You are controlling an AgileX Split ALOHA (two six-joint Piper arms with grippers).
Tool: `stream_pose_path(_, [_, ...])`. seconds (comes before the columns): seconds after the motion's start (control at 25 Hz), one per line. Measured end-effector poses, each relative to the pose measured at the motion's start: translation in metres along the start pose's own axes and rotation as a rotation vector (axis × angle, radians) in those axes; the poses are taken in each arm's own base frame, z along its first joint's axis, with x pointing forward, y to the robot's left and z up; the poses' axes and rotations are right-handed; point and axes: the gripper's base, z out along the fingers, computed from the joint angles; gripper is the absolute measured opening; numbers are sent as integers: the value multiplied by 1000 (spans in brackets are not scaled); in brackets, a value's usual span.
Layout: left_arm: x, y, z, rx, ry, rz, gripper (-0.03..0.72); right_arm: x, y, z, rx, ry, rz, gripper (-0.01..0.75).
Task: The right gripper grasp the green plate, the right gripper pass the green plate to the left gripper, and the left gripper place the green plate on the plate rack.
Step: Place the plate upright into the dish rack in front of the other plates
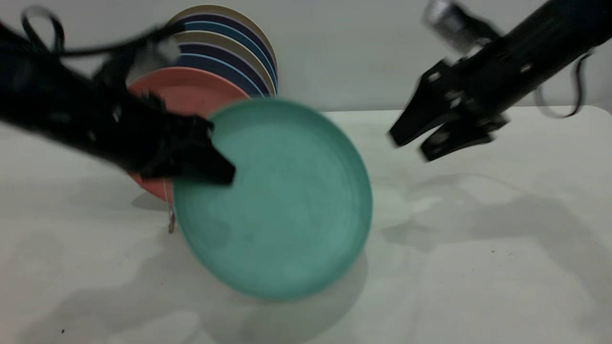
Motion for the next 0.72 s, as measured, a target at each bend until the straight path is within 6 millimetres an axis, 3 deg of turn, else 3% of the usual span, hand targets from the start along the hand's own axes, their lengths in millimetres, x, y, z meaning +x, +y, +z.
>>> stream_pose_path(0.12, [-28, -9, -22, 5, -36, 221, 111, 1, -10, -25, 5, -22, 36, 708])
stream_pose_path(0.36, [-65, -21, -50, 81, 139, 734, 111, 9, -26, -42, 37, 1, 51, 611])
stream_pose_path(0.6, [-99, -7, -71, -138, 225, 1095, 111, 12, -29, -42, 61, 34, 43, 559])
stream_pose_path(0.72, [-112, -1, -75, -251, 193, 1189, 111, 12, -29, -42, 63, 37, 42, 556])
